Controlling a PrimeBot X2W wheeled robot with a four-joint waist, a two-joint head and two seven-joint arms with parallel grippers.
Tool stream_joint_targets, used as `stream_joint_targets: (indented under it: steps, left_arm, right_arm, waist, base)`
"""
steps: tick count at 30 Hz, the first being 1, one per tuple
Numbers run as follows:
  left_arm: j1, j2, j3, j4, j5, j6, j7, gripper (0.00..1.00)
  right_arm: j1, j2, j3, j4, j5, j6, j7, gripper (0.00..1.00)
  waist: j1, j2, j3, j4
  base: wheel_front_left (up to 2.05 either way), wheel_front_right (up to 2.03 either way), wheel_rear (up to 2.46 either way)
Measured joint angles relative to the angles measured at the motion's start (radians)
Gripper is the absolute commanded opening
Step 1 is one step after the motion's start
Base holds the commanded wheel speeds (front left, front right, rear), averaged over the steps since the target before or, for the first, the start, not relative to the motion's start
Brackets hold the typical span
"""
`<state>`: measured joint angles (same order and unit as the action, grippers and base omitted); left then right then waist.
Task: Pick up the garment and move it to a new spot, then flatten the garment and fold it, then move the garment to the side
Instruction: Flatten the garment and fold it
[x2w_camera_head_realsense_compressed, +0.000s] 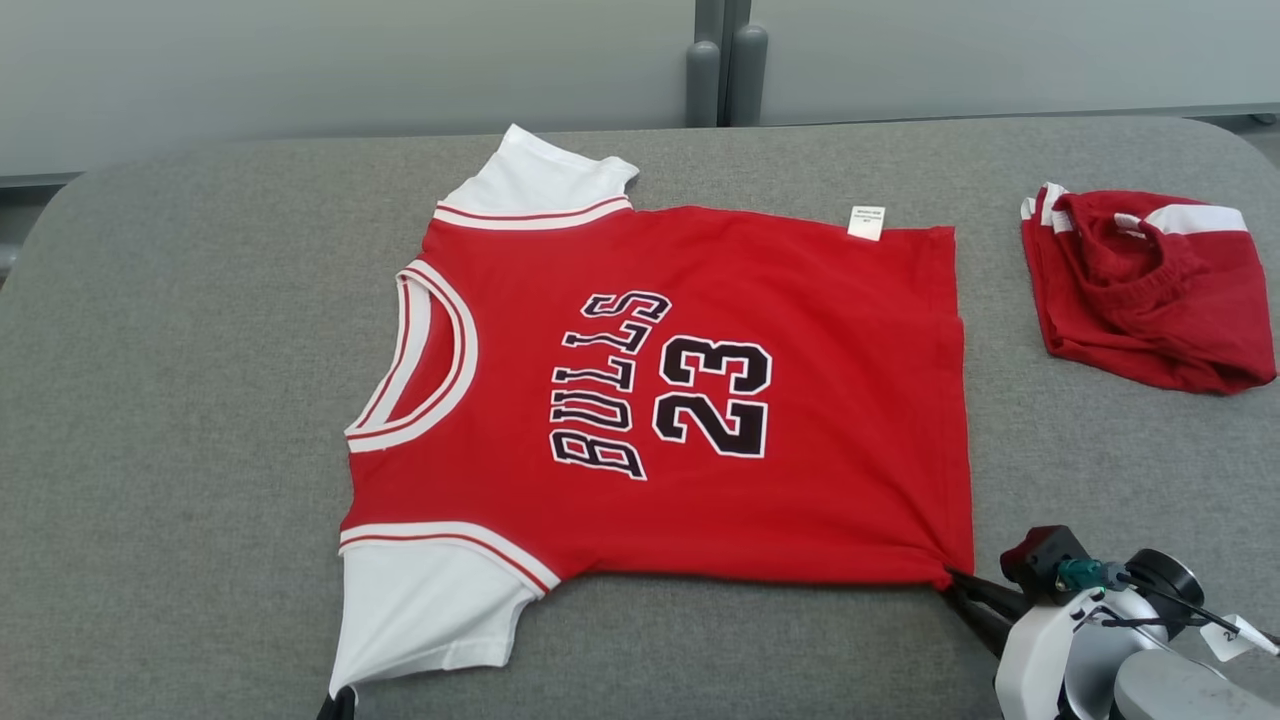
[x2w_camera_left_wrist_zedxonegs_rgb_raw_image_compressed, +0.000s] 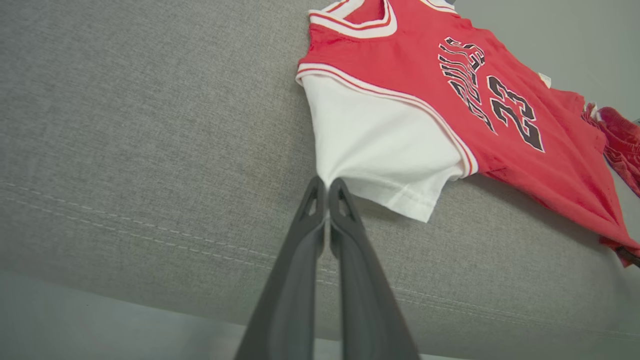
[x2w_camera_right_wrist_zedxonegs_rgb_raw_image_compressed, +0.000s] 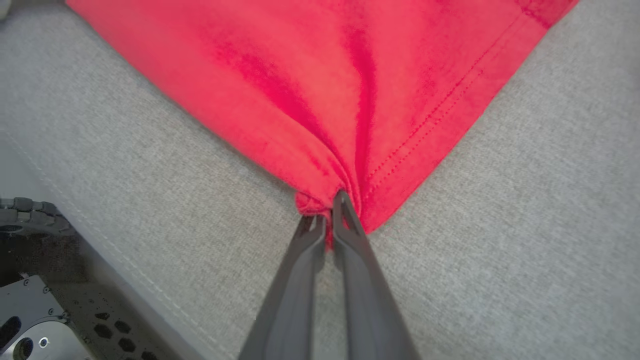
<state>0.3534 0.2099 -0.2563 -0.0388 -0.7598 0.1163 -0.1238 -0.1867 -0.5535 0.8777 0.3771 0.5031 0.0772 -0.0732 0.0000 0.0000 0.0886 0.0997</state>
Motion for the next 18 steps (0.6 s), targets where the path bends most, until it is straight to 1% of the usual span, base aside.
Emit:
stream_joint_targets:
  steps: [3, 4, 5, 6, 7, 12, 15, 18]
  left_arm:
    - [-0.001, 0.000, 0.003, 0.018, 0.010, 0.000, 0.000, 0.00]
    - [-0.002, 0.000, 0.007, 0.026, 0.020, 0.000, -0.001, 0.40]
    - [-0.002, 0.001, 0.011, 0.030, 0.024, 0.000, -0.001, 0.40]
    - [-0.002, 0.003, 0.012, 0.031, 0.028, 0.000, 0.000, 0.83]
    - [-0.002, 0.003, 0.014, 0.031, 0.030, 0.000, 0.000, 1.00]
    - [-0.001, 0.035, 0.034, 0.033, 0.049, 0.003, 0.010, 1.00]
    - [-0.001, 0.042, 0.045, 0.029, 0.067, 0.007, 0.010, 1.00]
    - [-0.012, 0.054, 0.067, -0.012, 0.114, 0.007, -0.021, 1.00]
  right_arm:
    - [0.003, 0.016, 0.000, 0.000, 0.000, 0.000, -0.002, 1.00]
    - [0.004, 0.020, 0.001, 0.000, 0.000, 0.000, -0.002, 1.00]
    - [0.005, 0.022, 0.002, 0.000, 0.000, 0.000, -0.002, 1.00]
    - [0.007, 0.022, 0.003, 0.000, 0.000, 0.000, -0.002, 1.00]
    - [0.009, 0.021, 0.003, 0.000, 0.000, 0.000, -0.002, 1.00]
    - [0.022, 0.013, -0.006, 0.000, 0.007, -0.017, -0.003, 1.00]
    - [0.037, 0.007, -0.021, 0.000, 0.017, -0.029, -0.006, 1.00]
    - [0.037, 0.002, -0.049, -0.013, 0.021, -0.058, -0.031, 1.00]
  waist:
    - [0.0000, 0.0000, -0.004, -0.006]
    - [0.0000, 0.0000, -0.006, -0.010]
    - [0.0000, 0.0000, -0.009, -0.014]
    - [0.0000, 0.0000, -0.011, -0.018]
    - [0.0000, 0.0000, -0.013, -0.023]
    - [0.0000, 0.0000, -0.017, -0.054]
    - [0.0000, 0.0000, -0.017, -0.068]
    - [0.0000, 0.0000, -0.025, -0.082]
  base:
    - [0.00, 0.00, 0.00]
    - [0.00, 0.00, 0.00]
    - [0.00, 0.00, 0.00]
    - [0.00, 0.00, 0.00]
    - [0.00, 0.00, 0.00]
    - [0.00, 0.00, 0.00]
    - [0.00, 0.00, 0.00]
    - [0.00, 0.00, 0.00]
